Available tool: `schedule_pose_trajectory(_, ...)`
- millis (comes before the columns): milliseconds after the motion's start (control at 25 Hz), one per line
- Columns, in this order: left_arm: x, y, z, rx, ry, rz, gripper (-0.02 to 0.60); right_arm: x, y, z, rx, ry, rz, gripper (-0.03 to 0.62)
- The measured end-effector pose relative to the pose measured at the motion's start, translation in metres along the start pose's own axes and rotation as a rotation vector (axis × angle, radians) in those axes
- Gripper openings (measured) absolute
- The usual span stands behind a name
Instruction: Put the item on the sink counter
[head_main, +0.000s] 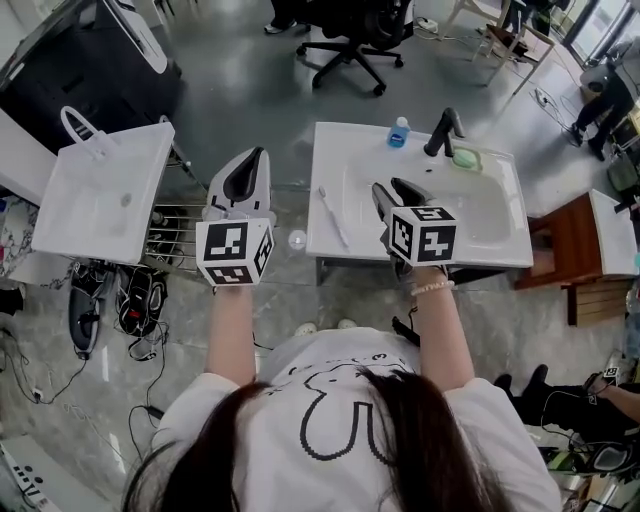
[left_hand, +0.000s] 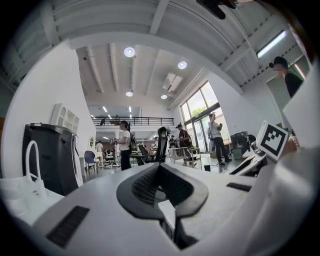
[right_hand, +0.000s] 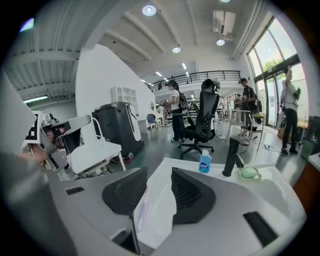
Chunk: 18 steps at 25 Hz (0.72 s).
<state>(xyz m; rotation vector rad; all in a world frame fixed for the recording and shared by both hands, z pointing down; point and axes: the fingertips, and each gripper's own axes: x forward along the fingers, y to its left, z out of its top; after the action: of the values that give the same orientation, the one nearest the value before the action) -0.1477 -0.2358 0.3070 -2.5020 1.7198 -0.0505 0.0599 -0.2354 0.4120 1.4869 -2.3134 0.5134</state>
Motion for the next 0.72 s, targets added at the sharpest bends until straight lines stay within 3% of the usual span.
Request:
schedule_pose_trajectory(320, 0.004, -0.001, 0.028, 0.039, -0.052, -0.007, 0.008, -0.033, -0.009, 0.053, -0.070, -0.179, -0.068, 0.049)
schedule_pose_trajectory(720, 0.002, -0.005, 0.057, 0.082, -0.119, -0.017, 0.008, -0.088, -0.014, 0.107, -0.166, -0.424, -0.098, 0.029)
